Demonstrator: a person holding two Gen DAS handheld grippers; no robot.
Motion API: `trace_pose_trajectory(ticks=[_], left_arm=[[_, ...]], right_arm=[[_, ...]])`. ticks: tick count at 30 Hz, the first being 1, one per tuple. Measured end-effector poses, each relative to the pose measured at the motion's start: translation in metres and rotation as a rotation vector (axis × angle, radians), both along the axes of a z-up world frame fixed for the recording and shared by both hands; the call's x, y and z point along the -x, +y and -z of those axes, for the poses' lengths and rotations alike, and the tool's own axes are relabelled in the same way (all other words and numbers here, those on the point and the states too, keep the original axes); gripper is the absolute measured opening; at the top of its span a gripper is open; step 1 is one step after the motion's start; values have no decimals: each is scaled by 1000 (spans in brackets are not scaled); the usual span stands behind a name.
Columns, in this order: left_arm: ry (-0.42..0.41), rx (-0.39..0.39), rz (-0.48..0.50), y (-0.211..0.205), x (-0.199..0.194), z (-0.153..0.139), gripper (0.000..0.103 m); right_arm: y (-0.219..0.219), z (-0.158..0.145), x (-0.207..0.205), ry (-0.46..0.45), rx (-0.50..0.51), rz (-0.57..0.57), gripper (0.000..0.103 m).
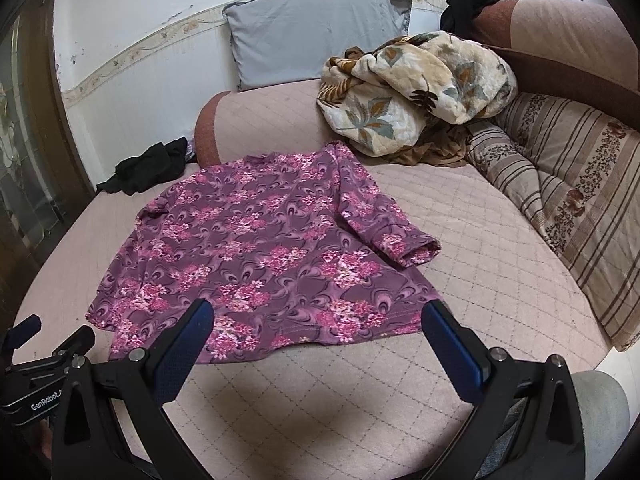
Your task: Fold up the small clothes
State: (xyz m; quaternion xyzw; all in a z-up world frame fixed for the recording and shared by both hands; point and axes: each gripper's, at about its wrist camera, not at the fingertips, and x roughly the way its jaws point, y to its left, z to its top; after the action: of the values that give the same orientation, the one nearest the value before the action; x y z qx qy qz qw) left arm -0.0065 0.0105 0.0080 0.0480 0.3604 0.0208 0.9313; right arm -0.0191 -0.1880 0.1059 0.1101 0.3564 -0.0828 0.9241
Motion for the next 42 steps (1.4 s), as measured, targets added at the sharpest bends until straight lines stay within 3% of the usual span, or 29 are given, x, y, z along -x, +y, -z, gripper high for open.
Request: trace_pose_trajectory(ticks=[13,21,27,42], left_arm=[[15,17,-34,10,-5,-1,103],[-16,11,-52,9,-13,-33,103],[-17,2,-62,3,-15,-58,103],[-39,23,-27,-7,-11,-103,103]], right_arm=[[-1,-6,3,-30,-40,-55,103],[-13,-20,-8,12,-76,-64,103],[-14,-43,-14,20,-30,-61,103],[-19,-99,-14,-49,-26,-67,103]])
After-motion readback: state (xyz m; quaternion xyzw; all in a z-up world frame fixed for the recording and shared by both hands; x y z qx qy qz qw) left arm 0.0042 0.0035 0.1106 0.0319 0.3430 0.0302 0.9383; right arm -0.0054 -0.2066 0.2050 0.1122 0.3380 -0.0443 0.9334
